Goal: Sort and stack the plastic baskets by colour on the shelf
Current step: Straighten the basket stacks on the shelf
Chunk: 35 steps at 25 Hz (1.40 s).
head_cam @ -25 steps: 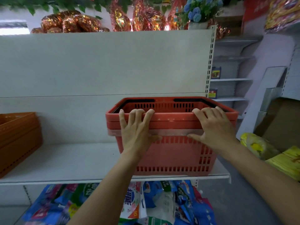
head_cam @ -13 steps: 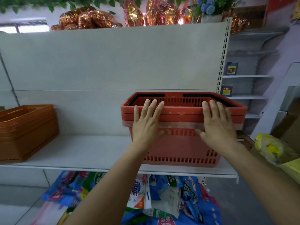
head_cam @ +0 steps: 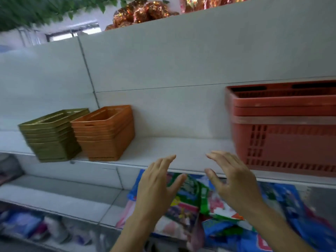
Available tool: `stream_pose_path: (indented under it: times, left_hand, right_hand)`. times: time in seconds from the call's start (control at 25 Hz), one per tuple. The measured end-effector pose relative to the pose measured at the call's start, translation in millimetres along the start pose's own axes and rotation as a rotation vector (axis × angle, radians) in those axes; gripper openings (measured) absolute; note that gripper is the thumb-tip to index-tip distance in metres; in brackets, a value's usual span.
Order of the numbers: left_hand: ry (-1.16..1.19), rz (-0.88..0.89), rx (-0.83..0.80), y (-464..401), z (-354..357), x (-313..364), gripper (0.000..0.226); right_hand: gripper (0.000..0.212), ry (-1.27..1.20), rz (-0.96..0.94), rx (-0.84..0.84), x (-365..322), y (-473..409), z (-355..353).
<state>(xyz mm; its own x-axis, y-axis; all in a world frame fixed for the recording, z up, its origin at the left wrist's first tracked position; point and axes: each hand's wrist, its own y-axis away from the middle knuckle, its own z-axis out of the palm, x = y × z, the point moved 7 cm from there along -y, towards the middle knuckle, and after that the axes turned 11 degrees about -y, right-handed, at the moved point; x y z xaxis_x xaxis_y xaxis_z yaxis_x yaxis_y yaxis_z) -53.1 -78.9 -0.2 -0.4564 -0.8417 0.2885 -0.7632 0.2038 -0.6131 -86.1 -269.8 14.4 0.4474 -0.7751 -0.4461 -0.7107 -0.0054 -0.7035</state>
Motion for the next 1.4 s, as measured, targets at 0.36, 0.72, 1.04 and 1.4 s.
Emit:
stream_pose_path:
  times: [0.36, 0.72, 1.04, 1.4]
  left_hand:
    - [0.097, -0.244, 0.053, 9.8, -114.1, -255.7, 0.052]
    - [0.278, -0.399, 0.157, -70.6, -120.2, -385.5, 0.074]
    - [0.535, -0.380, 0.042, -146.5, -79.5, -434.2, 0.082]
    - [0.604, -0.265, 0.034, -144.3, -63.6, -421.0, 0.080]
  right_hand:
    - [0.040, -0.398, 0.162, -0.112, -126.9, -48.2, 203.3]
    - [0.070, -0.546, 0.168, -0.141, -153.6, -159.7, 310.8]
    - [0.090, -0.589, 0.169, -0.139, -137.6, -212.7, 374.3]
    - [0.082, -0.591, 0.207, 0.026, -134.1, -197.7, 368.0]
